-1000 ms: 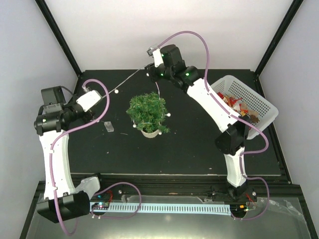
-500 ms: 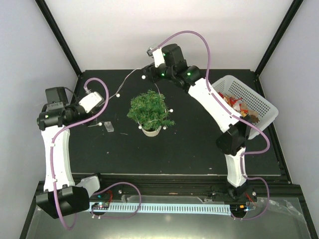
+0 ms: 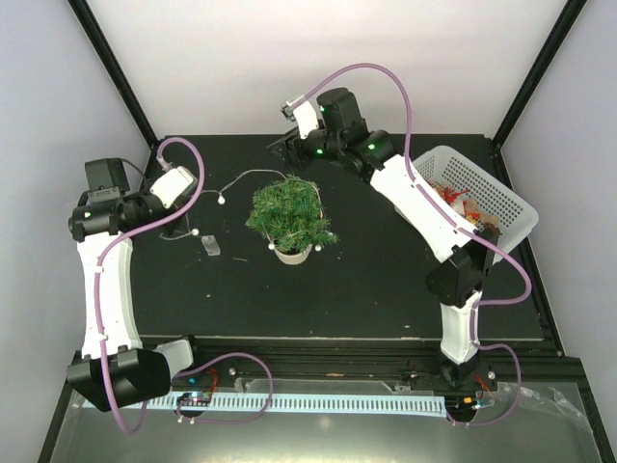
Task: Decorate the small christmas tree
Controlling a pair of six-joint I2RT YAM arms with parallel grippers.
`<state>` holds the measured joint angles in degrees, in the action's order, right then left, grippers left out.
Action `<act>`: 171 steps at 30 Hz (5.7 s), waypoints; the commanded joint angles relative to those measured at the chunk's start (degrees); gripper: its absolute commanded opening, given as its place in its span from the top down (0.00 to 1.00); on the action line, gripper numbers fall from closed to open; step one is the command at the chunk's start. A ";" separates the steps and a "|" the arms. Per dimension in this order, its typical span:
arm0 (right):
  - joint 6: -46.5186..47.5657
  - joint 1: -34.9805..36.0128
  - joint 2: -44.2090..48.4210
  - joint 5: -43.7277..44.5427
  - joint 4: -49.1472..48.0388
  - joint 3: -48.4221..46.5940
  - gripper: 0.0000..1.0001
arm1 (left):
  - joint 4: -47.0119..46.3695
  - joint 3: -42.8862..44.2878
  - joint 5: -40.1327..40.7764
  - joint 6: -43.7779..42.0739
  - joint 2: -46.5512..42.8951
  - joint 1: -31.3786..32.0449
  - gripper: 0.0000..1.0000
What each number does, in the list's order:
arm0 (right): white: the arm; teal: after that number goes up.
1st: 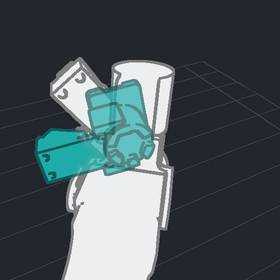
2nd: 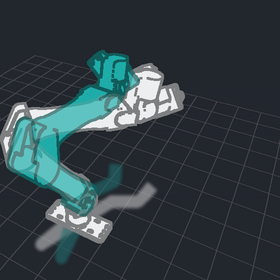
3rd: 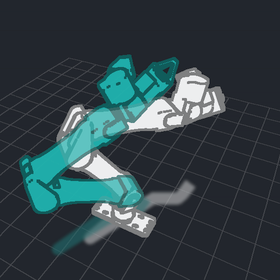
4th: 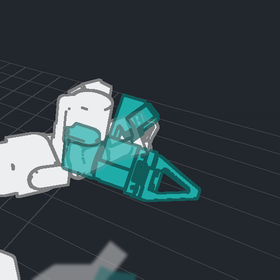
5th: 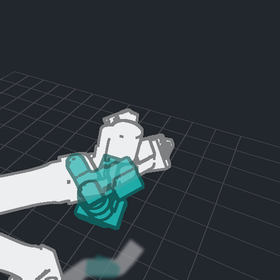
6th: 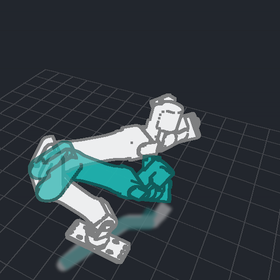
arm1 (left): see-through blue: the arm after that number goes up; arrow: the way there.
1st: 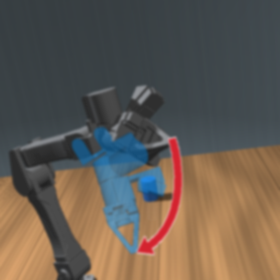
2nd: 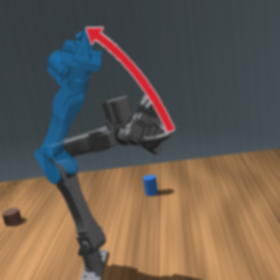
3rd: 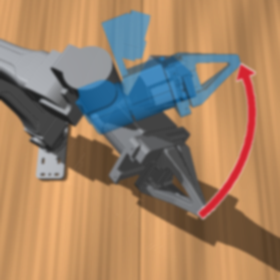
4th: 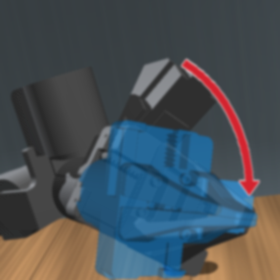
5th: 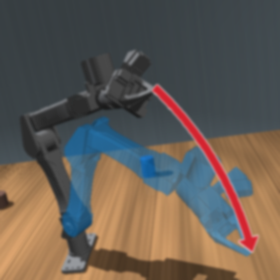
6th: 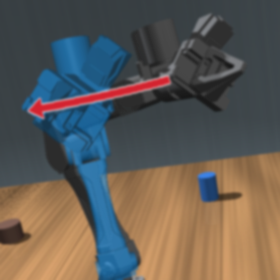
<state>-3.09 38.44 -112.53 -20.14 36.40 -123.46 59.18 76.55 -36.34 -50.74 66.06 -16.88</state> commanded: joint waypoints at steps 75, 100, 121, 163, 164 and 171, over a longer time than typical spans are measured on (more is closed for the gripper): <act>-19.27 26.66 58.19 33.13 -24.88 79.81 0.45 | -7.74 -5.63 -11.41 20.55 -1.37 48.87 0.98; -13.35 40.46 25.38 49.07 -98.49 99.26 0.43 | -10.44 2.53 -16.73 24.98 6.11 51.86 0.98; -11.44 37.79 20.21 50.71 -105.15 99.65 0.99 | -9.83 1.59 -17.19 24.74 3.57 51.84 0.98; -9.55 14.89 58.25 68.41 -19.67 63.68 0.99 | -19.15 6.10 -3.71 26.27 9.78 51.78 0.51; -9.49 13.56 57.05 67.72 -19.82 62.54 0.99 | -19.12 6.10 -3.32 26.26 9.67 51.85 0.48; -9.90 7.01 43.08 60.35 -18.48 51.08 0.99 | -22.36 3.75 5.06 26.63 4.55 51.76 0.26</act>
<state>-13.21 47.57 -63.18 45.25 16.73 -67.11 40.86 80.18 -37.56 -24.67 75.68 34.63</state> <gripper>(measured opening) 0.016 0.689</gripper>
